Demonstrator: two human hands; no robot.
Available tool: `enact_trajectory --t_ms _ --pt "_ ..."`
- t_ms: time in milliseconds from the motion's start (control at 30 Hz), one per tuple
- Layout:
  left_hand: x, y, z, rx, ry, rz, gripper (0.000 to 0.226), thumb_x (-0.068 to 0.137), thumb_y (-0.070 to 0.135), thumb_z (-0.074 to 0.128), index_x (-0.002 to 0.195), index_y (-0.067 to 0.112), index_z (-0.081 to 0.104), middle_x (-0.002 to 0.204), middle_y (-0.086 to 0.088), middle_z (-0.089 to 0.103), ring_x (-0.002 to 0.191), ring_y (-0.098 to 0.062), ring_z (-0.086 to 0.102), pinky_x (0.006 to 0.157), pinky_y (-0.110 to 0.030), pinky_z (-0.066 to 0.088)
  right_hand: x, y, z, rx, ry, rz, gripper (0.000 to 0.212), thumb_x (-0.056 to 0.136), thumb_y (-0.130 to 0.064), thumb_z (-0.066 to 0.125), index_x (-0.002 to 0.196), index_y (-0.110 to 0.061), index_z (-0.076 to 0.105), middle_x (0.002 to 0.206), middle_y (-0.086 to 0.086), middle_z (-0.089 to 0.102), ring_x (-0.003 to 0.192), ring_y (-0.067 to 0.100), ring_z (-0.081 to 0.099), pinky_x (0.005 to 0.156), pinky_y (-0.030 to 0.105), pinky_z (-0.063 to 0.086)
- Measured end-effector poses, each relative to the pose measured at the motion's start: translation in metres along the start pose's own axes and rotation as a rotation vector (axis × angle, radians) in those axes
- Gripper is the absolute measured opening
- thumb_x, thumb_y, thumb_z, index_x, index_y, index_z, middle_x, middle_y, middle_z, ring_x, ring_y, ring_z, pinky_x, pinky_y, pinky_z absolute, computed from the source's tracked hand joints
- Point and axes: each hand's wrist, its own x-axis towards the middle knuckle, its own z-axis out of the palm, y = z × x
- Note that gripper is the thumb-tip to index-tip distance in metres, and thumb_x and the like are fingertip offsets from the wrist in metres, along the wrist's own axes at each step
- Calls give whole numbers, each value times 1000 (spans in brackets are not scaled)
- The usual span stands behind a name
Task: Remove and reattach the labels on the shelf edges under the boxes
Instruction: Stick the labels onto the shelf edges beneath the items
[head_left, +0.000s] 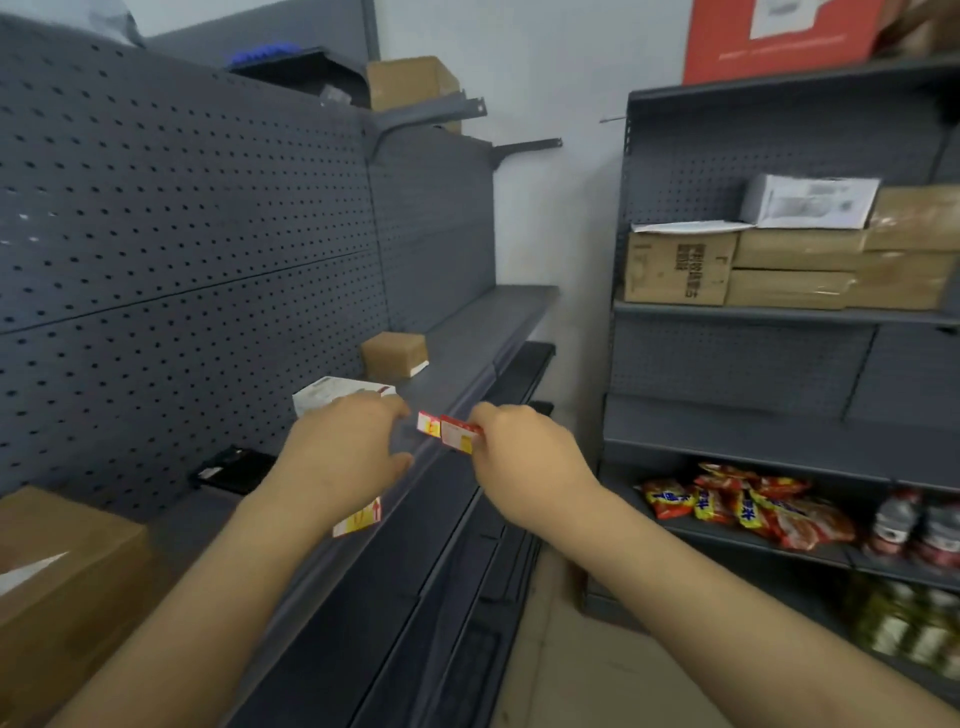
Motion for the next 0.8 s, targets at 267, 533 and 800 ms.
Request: enact_trajectory --t_ms 267,533,800 --pt "110 42 35 -28 -54 114 48 83 42 66 126 27 53 124 0 61 112 -23 59 92 -41 51 59 89 13 -23 9 104 17 94 -15 46 108 -10 55 99 10 62 83 28 58 60 32 43" --pt "209 88 77 1 -50 85 49 84 47 63 129 31 50 128 5 58 115 -19 57 87 -35 48 126 189 33 -37 -11 82 17 94 -15 46 108 -9 54 98 12 62 77 26 54 58 32 41" --pt "282 105 110 -2 -112 -31 46 86 46 62 128 30 51 127 5 58 115 -19 56 87 -35 48 198 253 60 31 -78 -18 13 94 -15 46 103 -9 53 95 12 60 73 22 44 58 32 35"
